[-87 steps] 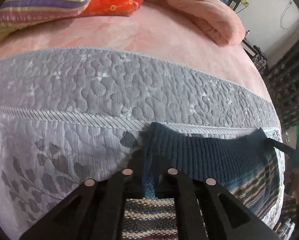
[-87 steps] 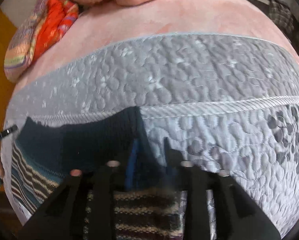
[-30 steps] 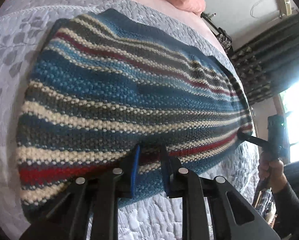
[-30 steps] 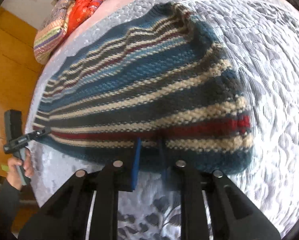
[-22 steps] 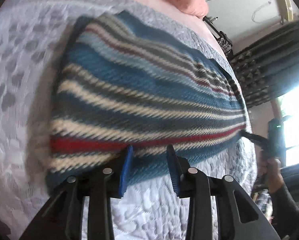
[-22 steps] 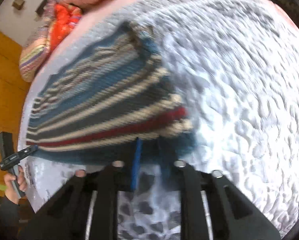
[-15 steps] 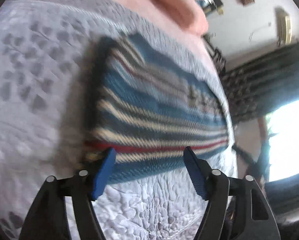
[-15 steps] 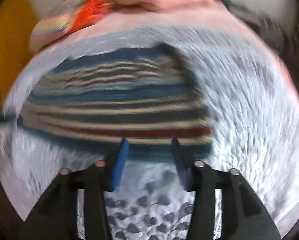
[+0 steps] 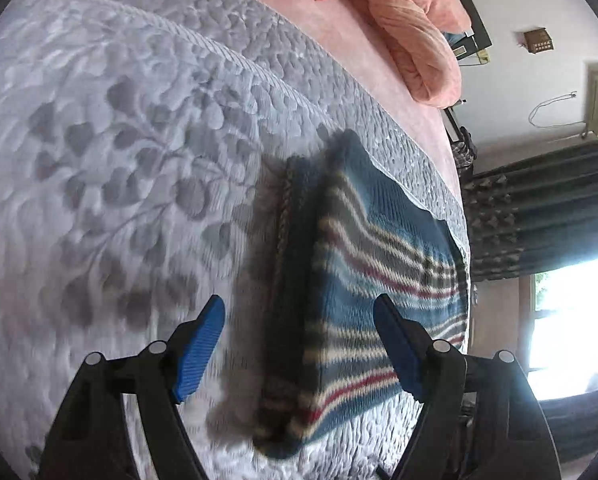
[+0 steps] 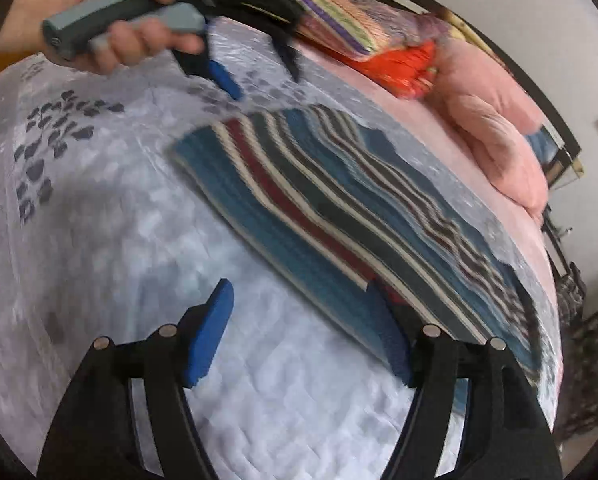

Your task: Fold small clothes

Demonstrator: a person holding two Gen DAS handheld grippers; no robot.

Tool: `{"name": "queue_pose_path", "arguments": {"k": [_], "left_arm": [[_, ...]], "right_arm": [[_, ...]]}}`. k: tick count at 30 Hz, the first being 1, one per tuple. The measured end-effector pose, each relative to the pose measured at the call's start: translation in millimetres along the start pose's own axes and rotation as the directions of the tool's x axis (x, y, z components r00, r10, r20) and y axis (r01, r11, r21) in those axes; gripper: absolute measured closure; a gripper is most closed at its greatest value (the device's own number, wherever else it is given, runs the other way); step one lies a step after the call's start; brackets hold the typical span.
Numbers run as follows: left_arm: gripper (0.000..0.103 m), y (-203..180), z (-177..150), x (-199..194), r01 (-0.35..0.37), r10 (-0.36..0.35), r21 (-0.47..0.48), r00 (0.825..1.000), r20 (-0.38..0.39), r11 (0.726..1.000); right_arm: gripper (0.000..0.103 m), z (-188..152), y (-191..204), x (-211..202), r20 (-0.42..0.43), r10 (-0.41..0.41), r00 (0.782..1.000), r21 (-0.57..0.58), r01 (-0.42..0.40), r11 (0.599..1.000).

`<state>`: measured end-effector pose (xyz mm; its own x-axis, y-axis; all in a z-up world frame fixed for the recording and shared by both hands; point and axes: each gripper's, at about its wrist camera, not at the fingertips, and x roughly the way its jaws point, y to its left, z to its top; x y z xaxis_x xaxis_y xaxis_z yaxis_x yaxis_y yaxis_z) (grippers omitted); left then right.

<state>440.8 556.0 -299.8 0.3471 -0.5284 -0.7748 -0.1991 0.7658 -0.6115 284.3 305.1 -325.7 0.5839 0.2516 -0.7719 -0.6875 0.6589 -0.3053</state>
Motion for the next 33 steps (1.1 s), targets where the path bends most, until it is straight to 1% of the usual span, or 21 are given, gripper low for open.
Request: {"name": "queue_pose_path", "arguments": {"k": [1,7,15,22,27,33], "left_arm": [[0.026,1.7,-1.9,-0.1,-0.001,0.001,0.003,1.000,-0.004,1.000],[0.026,5.8,17.9,18.8,0.022,-0.021,0.015,0.999,-0.028,1.000],[0.026,3.7,37.1,43.9,0.031,-0.029,0.038,0.998,-0.052,0.999],[0.024,-2.4,48.3,55.0,0.038,-0.036,0.045,0.998,-0.054,0.998],[0.024,-15.0,53.8,64.1,0.045,-0.041,0.068,0.997,-0.070,0.997],[0.024,-26.0,58.6,76.6,0.049,-0.042,0.085,0.996,-0.084,0.995]], "right_arm": [[0.035,5.8,5.1,4.2,0.007,-0.001,1.000,-0.005,0.001,1.000],[0.035,21.3,12.4,23.8,0.007,0.019,1.000,0.005,-0.019,1.000],[0.035,25.3,18.7,42.7,0.006,0.038,0.999,0.018,-0.038,0.999],[0.035,34.9,19.0,54.0,0.019,0.045,0.999,0.031,-0.046,0.998],[0.035,39.5,23.7,60.9,0.019,0.031,0.999,0.018,-0.031,0.999],[0.035,46.8,36.9,67.1,0.041,-0.010,0.999,-0.024,0.011,1.000]]}}
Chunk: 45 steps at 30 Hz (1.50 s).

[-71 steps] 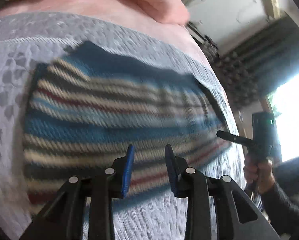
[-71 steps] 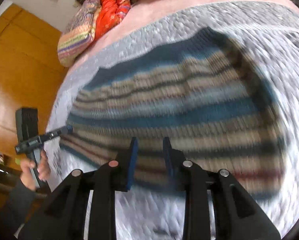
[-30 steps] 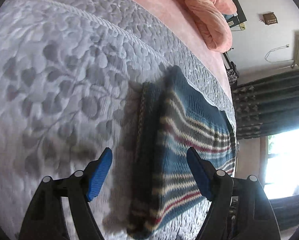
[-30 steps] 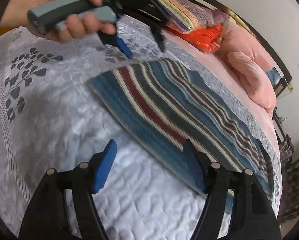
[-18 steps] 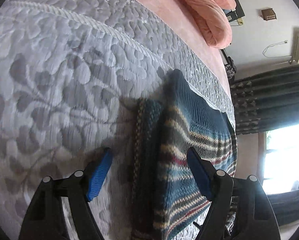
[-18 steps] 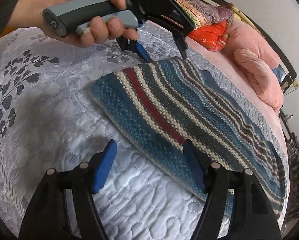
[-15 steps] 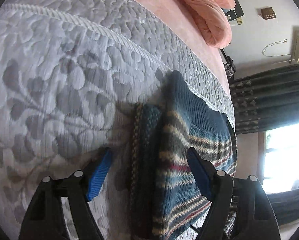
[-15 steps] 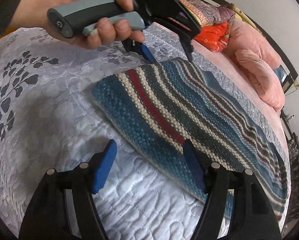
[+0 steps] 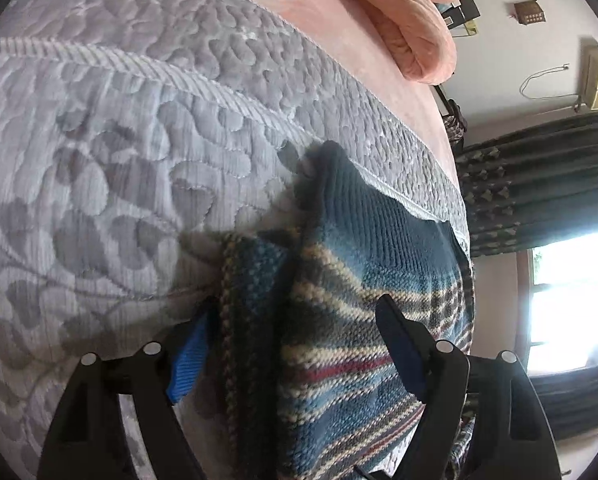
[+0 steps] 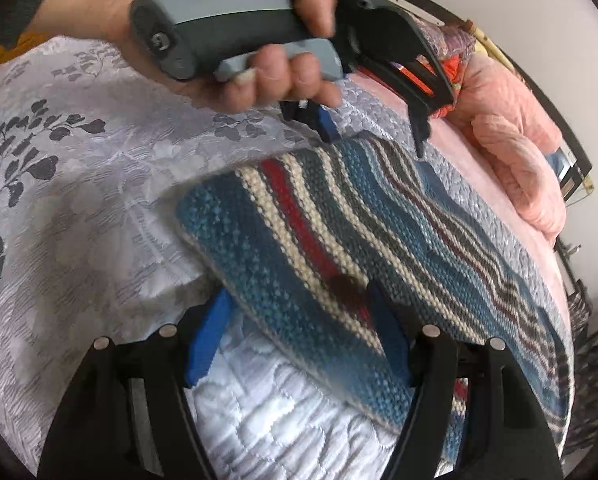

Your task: Fold small clothes

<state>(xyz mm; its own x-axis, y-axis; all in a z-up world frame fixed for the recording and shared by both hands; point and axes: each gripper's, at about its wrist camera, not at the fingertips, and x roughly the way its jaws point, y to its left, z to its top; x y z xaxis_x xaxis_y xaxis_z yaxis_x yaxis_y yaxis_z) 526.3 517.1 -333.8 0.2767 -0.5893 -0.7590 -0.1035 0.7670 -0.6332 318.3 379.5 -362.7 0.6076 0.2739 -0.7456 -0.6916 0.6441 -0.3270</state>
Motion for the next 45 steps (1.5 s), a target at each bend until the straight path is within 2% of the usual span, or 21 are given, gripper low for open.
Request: {"name": "queue_pose_path", "arguments": {"k": [10,14,16,17,20,26,34,45], "left_arm": [[0.024,-9.9,15.2,15.1,0.010,-0.010,0.001,1.000,-0.020,1.000],[0.027,-8.9,20.4,19.3,0.010,-0.010,-0.004,1.000,-0.019,1.000],[0.034,-8.8,22.5,20.3,-0.003,0.003,-0.001,1.000,-0.023,1.000],[0.043,-9.3,23.9,21.1,-0.018,0.018,0.001,1.000,-0.026,1.000],[0.059,-6.9,26.3,22.9,-0.044,0.044,-0.002,0.998,-0.041,0.999],[0.074,-14.5,26.0,19.6,-0.077,0.078,0.010,0.996,-0.042,0.997],[0.077,-39.2,31.0,11.4,-0.125,0.126,0.021,0.991,-0.043,0.992],[0.078,-95.1,35.9,-8.5,-0.167,0.169,0.072,0.985,-0.023,0.983]], "right_arm": [[0.036,16.9,18.6,10.8,0.056,-0.081,0.995,-0.053,0.084,0.995],[0.041,23.1,22.5,14.7,0.067,-0.092,0.993,-0.054,0.096,0.994],[0.046,25.3,23.8,16.0,0.066,-0.085,0.994,-0.047,0.089,0.995],[0.050,26.0,23.3,16.3,0.063,-0.081,0.995,-0.038,0.083,0.996],[0.061,26.9,18.0,15.9,0.058,-0.068,0.996,0.011,0.067,0.998],[0.072,29.3,8.2,7.3,0.060,-0.038,0.997,0.075,0.034,0.997],[0.075,36.1,-15.6,-16.1,0.085,-0.018,0.996,0.152,0.005,0.988],[0.076,44.9,-55.0,-59.4,0.133,-0.035,0.990,0.236,0.003,0.972]]}}
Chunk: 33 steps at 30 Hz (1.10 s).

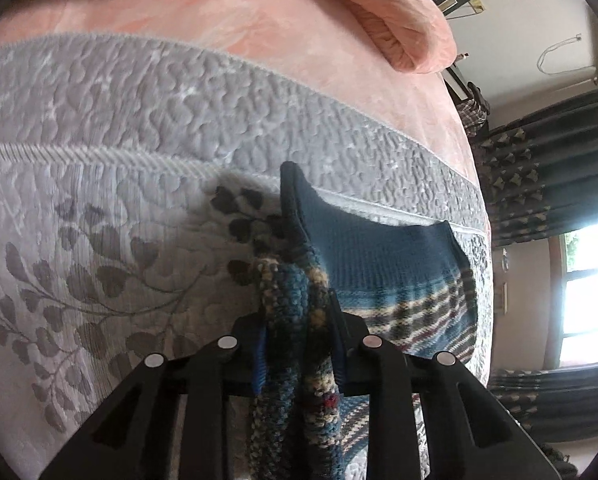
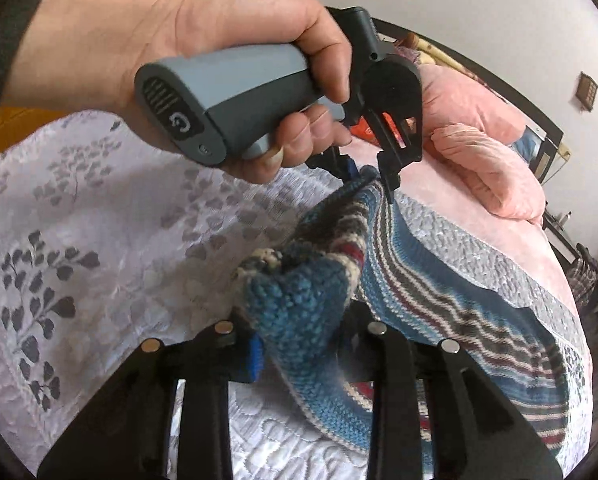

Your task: Fold small clothes

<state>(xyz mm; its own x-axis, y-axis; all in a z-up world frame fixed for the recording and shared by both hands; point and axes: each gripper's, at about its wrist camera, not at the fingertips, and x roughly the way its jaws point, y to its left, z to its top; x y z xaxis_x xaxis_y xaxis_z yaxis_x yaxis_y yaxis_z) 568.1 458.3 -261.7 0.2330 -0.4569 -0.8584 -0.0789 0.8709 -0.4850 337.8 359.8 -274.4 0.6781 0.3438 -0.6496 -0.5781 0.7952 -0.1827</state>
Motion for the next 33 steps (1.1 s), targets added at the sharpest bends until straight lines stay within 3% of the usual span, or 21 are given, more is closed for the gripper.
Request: {"name": "queue_pose_path", "arguments": {"k": [19,33], "left_arm": [[0.079,-92.2,8.6,-25.6,-0.089,0.087,0.089,0.996,0.020,0.992],[0.079,-161.3,10.9,-16.3,-0.124,0.122,0.150,0.992,0.026,0.981]], "right_arm": [[0.078,10.0,-68.2,-53.4,0.069,-0.030,0.997,0.126,0.021,0.992],[0.079,2.8,-115.8,-78.5,0.097,-0.070,0.993,0.208,0.049,0.977]]}}
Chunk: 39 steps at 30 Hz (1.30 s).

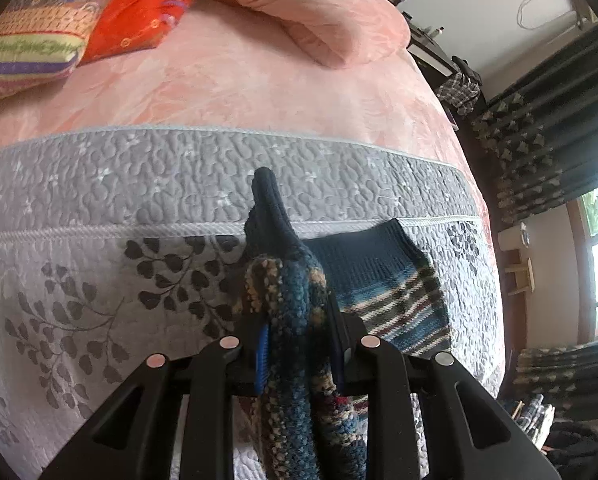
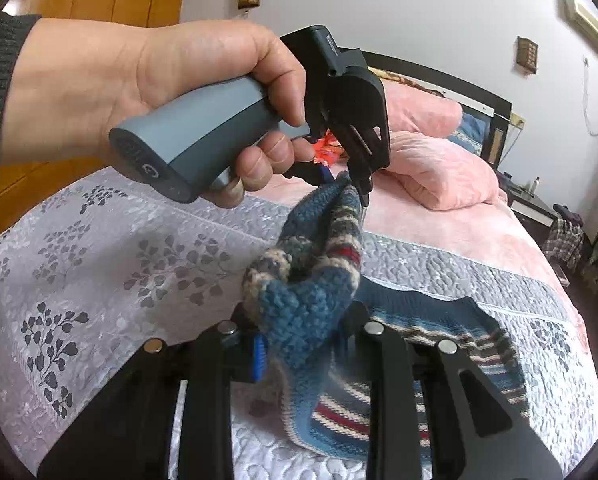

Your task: Fold small clothes

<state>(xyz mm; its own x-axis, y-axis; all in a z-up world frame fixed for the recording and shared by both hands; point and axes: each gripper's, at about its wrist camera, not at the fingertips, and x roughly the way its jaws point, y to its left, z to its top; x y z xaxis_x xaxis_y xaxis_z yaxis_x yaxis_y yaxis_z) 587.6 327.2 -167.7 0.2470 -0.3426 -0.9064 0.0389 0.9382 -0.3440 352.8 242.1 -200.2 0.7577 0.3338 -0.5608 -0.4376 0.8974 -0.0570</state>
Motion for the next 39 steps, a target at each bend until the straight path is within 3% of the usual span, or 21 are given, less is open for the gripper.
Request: {"name": "queue_pose_path", "arguments": {"k": [39], "left_arm": [[0.080,-130.8,16.9,70.6,-0.050,0.054,0.110,0.998,-0.041,0.993]], "right_arm": [[0.080,-32.6,-115.3,-19.5,-0.005,-0.088,0.996,0.134,0.088,0.987]]}}
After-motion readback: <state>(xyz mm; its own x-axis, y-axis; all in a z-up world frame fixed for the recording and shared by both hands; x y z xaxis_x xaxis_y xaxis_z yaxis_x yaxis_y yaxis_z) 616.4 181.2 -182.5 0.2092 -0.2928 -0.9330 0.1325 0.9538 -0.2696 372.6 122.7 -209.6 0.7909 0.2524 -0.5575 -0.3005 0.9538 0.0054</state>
